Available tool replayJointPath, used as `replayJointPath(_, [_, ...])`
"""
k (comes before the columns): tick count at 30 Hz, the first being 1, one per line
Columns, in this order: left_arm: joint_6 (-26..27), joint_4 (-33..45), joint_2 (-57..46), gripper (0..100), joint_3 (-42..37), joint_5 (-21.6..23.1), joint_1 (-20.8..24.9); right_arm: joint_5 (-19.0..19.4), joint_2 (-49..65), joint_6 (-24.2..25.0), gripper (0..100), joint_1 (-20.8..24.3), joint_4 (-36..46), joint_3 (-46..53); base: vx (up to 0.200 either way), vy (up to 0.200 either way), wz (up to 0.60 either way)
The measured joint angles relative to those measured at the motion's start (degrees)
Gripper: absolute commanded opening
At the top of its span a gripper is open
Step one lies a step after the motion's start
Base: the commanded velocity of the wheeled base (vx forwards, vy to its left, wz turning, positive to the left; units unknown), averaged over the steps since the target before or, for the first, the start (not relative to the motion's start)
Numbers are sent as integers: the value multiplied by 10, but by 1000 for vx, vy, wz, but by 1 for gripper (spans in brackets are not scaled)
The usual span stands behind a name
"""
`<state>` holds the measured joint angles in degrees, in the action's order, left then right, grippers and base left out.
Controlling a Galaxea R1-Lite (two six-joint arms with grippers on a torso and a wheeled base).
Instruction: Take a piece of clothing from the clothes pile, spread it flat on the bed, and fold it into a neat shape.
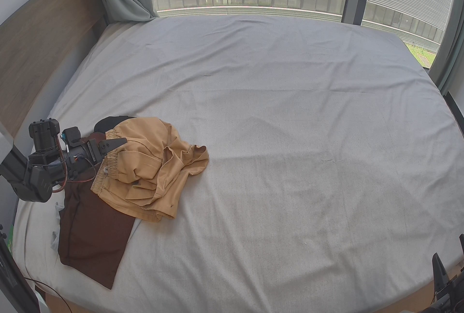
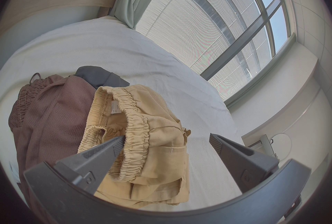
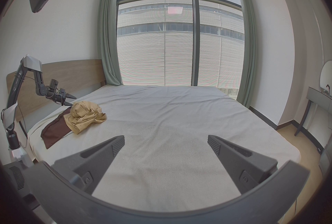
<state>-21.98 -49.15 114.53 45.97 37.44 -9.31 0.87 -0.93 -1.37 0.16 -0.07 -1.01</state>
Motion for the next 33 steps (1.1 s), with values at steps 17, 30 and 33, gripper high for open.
replayJointPath(17, [-1, -46, 24, 100, 0, 11, 30, 0, 0, 0, 100, 0, 0, 0, 0, 0, 0])
replayJointPath(30, [-4, -91, 53, 100, -3, 10, 37, 0, 0, 0, 100, 0, 0, 0, 0, 0, 0])
replayJointPath(33, [-6, -92, 55, 0, -3, 10, 36, 0, 0, 0, 100, 0, 0, 0, 0, 0, 0])
